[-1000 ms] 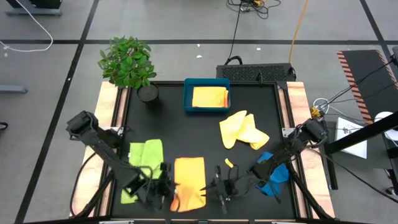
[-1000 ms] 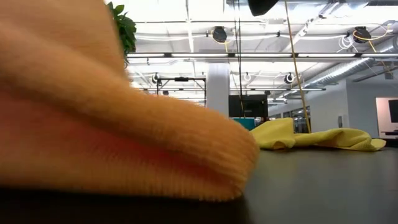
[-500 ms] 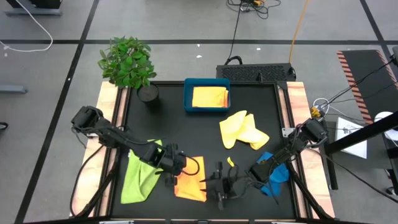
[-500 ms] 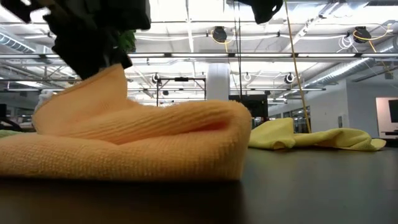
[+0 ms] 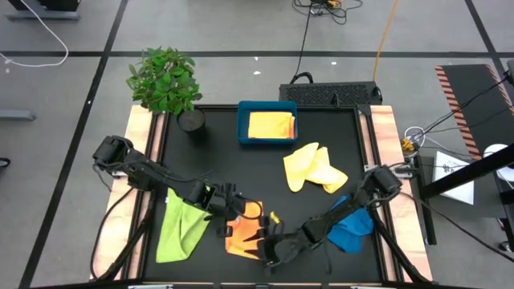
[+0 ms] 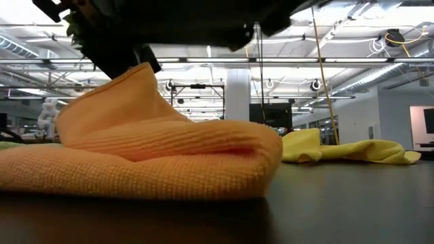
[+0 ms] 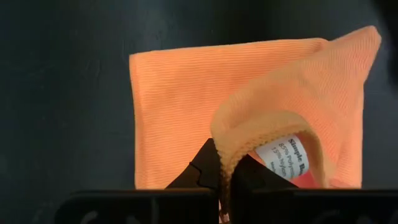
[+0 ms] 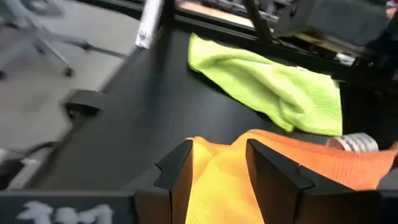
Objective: Fold microfiber towels
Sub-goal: Fold the orange microfiber towel
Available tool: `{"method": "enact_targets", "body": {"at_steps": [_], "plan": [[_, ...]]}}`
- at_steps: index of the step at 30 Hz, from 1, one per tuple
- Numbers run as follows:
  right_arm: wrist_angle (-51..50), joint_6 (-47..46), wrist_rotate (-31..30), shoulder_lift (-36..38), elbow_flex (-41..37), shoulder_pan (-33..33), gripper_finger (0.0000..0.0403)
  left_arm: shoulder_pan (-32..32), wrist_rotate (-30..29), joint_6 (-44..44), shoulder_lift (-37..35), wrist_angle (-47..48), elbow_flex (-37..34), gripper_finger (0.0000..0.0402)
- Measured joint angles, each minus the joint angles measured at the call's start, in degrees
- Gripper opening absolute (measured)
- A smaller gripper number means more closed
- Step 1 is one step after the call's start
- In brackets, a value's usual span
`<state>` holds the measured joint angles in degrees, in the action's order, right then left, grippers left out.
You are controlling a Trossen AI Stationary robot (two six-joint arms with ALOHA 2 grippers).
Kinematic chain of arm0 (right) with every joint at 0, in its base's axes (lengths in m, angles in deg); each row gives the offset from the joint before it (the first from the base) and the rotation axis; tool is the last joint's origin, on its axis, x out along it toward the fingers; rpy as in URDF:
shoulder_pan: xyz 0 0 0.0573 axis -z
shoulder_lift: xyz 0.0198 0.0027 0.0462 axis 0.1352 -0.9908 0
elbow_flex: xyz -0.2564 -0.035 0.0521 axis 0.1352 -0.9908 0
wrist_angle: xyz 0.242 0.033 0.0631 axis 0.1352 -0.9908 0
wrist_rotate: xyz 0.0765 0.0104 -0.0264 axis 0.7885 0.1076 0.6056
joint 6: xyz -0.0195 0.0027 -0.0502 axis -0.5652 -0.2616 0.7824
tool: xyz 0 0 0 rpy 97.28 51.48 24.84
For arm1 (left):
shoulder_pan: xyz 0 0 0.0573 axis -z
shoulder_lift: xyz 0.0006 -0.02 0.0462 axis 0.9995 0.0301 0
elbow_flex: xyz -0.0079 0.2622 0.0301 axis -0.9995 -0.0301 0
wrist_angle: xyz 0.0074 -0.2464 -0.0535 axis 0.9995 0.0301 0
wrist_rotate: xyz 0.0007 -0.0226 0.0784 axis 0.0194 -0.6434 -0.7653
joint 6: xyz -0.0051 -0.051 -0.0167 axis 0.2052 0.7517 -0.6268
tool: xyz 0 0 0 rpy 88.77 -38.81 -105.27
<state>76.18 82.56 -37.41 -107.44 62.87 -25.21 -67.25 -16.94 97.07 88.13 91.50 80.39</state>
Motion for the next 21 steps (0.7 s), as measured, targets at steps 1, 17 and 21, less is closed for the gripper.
{"method": "enact_targets", "body": {"at_steps": [1,17,21], "plan": [[-0.7,0.5,-0.3,-1.2,1.4,0.1,0.0142,-0.1,0.6,-0.1,0.0,0.0,0.0,0.0005],[-14.0,-1.5,-9.2,-9.4,8.9,1.0,0.0142,-0.2,1.4,-0.6,0.0,0.2,0.0,0.0005],[-17.0,-2.3,-17.5,-8.1,8.9,0.6,0.0142,-0.2,1.4,0.5,0.0,2.4,0.0,0.0005]]}}
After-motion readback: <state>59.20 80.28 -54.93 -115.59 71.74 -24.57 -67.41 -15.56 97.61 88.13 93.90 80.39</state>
